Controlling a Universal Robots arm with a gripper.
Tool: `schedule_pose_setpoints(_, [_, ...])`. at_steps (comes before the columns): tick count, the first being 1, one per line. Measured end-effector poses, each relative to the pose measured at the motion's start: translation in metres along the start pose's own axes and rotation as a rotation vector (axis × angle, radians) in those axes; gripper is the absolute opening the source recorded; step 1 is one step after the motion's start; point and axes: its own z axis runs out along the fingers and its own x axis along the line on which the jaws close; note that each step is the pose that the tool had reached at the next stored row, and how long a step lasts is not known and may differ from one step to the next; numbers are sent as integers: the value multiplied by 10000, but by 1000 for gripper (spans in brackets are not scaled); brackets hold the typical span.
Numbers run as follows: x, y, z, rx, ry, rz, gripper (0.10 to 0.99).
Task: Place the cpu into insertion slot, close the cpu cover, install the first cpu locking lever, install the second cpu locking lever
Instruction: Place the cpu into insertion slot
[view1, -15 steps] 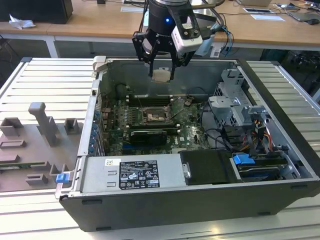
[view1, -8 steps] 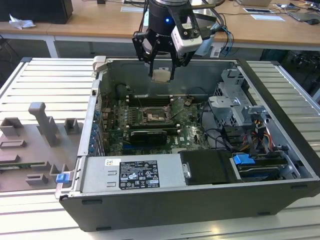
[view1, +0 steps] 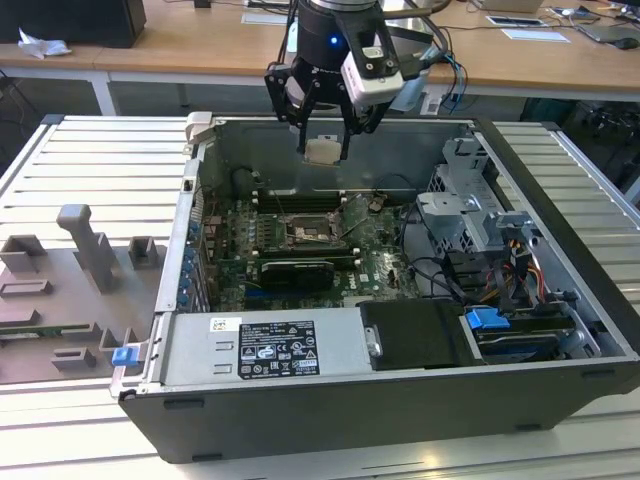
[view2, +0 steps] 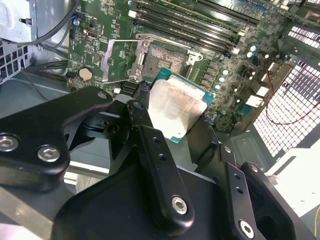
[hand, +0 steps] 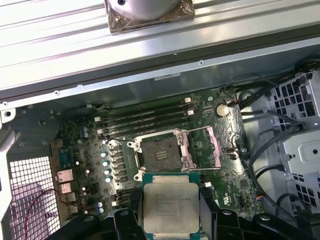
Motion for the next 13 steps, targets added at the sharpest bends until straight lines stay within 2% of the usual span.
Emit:
schedule_pose_setpoints(5, [0,0,1,-4,-20,223,541])
schedule_pose_setpoints(13, [0,-3,26,-4,-22,267,541])
